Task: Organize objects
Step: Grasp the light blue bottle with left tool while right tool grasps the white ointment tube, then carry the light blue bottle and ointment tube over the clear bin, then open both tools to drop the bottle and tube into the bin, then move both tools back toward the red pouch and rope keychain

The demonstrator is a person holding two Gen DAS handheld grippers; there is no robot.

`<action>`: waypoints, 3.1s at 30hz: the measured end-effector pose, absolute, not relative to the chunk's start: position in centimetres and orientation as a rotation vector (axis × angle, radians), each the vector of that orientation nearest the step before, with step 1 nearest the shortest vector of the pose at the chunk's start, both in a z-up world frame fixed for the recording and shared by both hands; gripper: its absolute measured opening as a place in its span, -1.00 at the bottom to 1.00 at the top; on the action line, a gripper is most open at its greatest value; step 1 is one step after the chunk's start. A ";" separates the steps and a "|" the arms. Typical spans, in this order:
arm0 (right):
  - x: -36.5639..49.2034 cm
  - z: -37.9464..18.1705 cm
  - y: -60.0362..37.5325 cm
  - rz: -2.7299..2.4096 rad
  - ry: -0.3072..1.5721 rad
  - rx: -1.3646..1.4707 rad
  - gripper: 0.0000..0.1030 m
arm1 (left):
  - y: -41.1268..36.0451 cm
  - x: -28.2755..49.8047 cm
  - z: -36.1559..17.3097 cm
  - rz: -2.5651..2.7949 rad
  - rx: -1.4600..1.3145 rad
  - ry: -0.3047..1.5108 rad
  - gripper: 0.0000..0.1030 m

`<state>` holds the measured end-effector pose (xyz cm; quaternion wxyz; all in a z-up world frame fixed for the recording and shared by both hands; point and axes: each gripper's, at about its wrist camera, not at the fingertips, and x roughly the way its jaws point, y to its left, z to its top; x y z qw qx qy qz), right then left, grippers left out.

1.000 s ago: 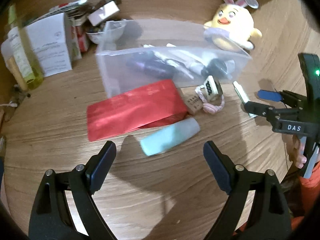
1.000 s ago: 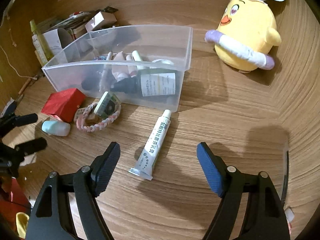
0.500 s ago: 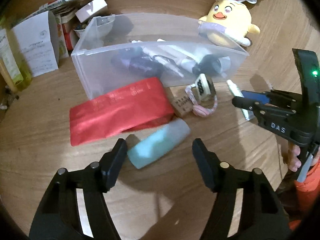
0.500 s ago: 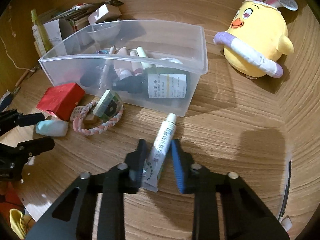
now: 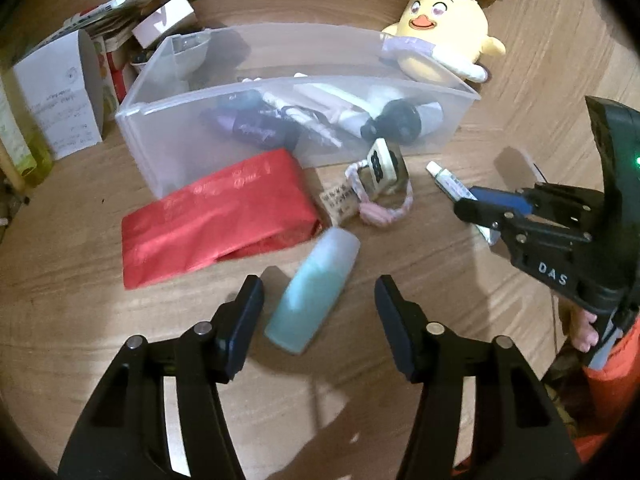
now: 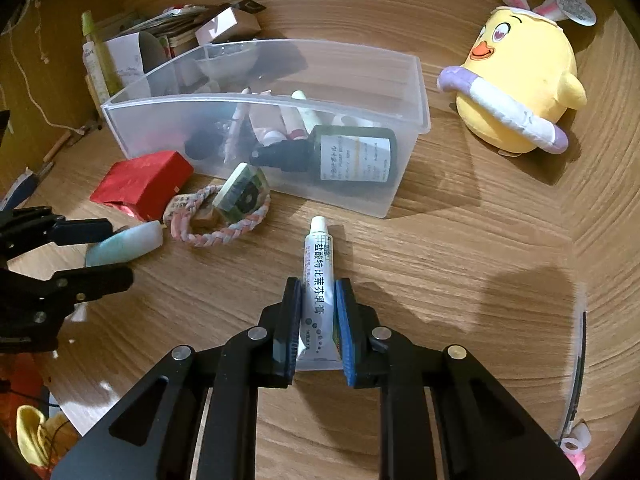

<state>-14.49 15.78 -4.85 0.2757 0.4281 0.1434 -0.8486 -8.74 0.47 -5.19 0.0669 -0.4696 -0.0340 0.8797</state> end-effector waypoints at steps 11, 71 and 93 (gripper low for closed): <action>-13.4 -4.0 16.8 -2.284 0.285 1.122 -0.70 | 1.9 -7.7 -5.4 2.665 -1.355 -0.012 -0.53; -23.9 0.0 8.5 -2.341 0.324 1.025 -0.70 | -1.9 -21.2 -0.4 2.777 -1.276 -0.229 -0.53; -19.2 2.6 11.9 -2.291 0.275 0.959 -0.21 | -4.4 -13.3 2.5 2.842 -1.159 -0.167 0.31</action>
